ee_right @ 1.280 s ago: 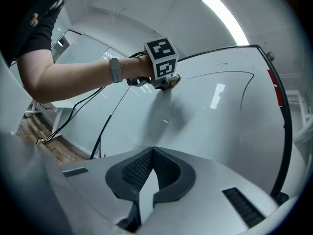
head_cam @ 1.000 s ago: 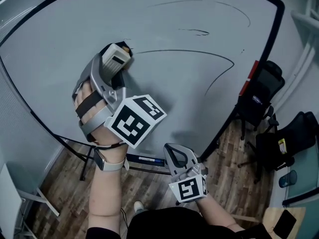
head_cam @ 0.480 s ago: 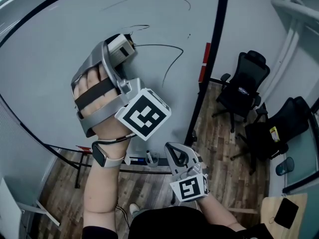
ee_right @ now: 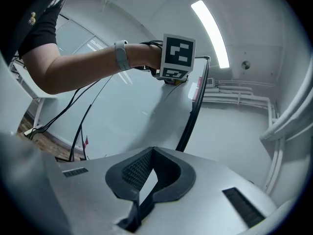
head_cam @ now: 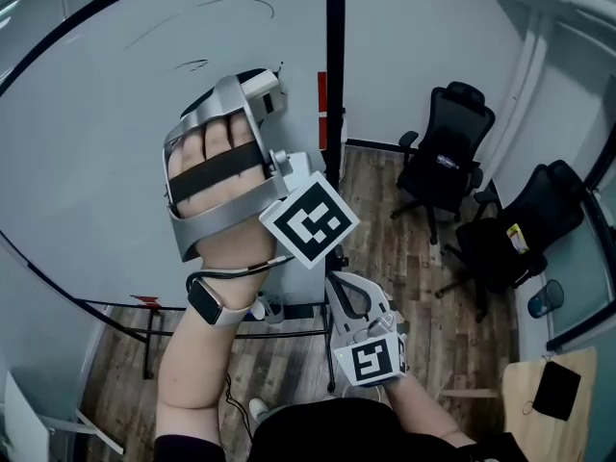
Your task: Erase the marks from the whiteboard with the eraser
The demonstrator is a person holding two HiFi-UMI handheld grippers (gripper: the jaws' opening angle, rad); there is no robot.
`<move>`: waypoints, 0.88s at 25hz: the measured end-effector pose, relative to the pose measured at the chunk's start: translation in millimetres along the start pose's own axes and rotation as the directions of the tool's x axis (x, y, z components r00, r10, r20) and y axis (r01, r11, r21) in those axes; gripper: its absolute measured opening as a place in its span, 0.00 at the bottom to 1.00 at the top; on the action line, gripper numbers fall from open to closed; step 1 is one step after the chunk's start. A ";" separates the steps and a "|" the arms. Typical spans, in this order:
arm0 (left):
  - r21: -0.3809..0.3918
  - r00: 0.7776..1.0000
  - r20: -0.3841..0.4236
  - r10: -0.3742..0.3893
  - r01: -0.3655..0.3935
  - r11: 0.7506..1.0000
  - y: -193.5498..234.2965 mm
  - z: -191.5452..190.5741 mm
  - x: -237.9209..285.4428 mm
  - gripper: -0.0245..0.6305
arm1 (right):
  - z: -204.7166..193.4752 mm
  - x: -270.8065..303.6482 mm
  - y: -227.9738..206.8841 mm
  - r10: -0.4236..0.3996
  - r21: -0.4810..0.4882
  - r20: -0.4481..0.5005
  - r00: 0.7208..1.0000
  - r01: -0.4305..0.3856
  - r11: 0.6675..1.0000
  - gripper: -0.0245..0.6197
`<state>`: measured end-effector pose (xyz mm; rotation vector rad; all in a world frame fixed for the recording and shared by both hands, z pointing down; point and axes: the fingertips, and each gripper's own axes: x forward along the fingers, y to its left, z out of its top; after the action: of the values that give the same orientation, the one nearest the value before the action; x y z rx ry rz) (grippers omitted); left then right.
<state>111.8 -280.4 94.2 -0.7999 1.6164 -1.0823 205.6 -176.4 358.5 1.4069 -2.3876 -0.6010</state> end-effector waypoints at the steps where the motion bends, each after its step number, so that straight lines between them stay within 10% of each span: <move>1: 0.016 1.000 0.003 0.008 -0.008 1.000 -0.1 1.1 -1.3 0.44 | -0.8 -2.1 -0.9 -0.002 0.002 -0.001 1.000 0.002 1.000 0.08; 16: 0.073 0.989 0.088 -0.119 0.113 0.991 -130.5 -34.0 -39.0 0.43 | -18.0 4.4 26.9 0.056 0.024 -0.009 0.998 -0.056 0.998 0.08; 22: -0.111 0.965 0.155 -0.211 0.229 0.967 -133.4 -35.9 -38.2 0.44 | -20.4 5.6 22.1 0.050 0.026 -0.015 0.999 -0.049 0.998 0.08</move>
<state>88.1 -288.0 235.4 -1.1392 1.5123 -1.0567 195.7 -175.9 387.4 1.3535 -2.4180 -0.5465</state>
